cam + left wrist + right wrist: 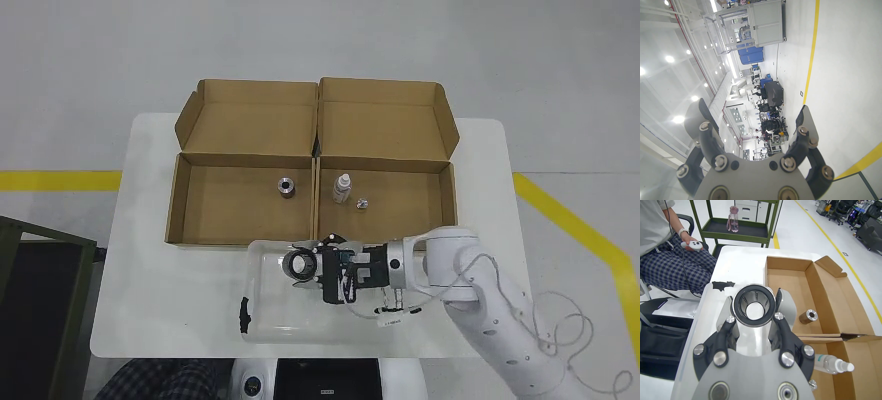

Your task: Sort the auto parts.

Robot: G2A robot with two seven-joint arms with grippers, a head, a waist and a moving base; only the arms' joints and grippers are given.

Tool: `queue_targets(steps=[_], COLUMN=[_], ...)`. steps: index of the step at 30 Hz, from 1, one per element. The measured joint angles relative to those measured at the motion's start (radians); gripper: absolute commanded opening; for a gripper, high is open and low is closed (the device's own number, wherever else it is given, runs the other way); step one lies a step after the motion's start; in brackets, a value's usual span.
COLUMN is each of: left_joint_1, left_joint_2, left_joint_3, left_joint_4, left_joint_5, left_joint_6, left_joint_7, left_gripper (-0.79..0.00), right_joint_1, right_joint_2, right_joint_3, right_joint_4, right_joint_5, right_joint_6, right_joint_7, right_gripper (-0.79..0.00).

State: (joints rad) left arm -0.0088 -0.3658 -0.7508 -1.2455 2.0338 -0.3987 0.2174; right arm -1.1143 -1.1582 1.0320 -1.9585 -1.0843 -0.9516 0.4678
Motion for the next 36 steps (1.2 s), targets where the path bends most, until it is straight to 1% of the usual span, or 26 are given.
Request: queue_targets(steps=[17,27,36], left_joint_1=[0.000,0.000,0.000], left_joint_2=[0.000,0.000,0.000], left_joint_3=[0.000,0.000,0.000], left_joint_4=[0.000,0.000,0.000], left_joint_5=[0.000,0.000,0.000], left_joint_6=[0.000,0.000,0.000], left_joint_7=[0.000,0.000,0.000], left_gripper=[0.000,0.000,0.000], right_joint_1=[-0.048,-0.053,-0.031], right_joint_2=[0.029,0.038,0.040], right_joint_3=[0.126,0.152,0.137], right_joint_4=[-0.011,0.007,0.037], right_joint_5=[0.072,0.111,0.121], right_joint_6=[0.013,0.007,0.011], right_joint_7=[-0.088,-0.139,-0.155], right_gripper=[-0.785,-0.785,-0.785])
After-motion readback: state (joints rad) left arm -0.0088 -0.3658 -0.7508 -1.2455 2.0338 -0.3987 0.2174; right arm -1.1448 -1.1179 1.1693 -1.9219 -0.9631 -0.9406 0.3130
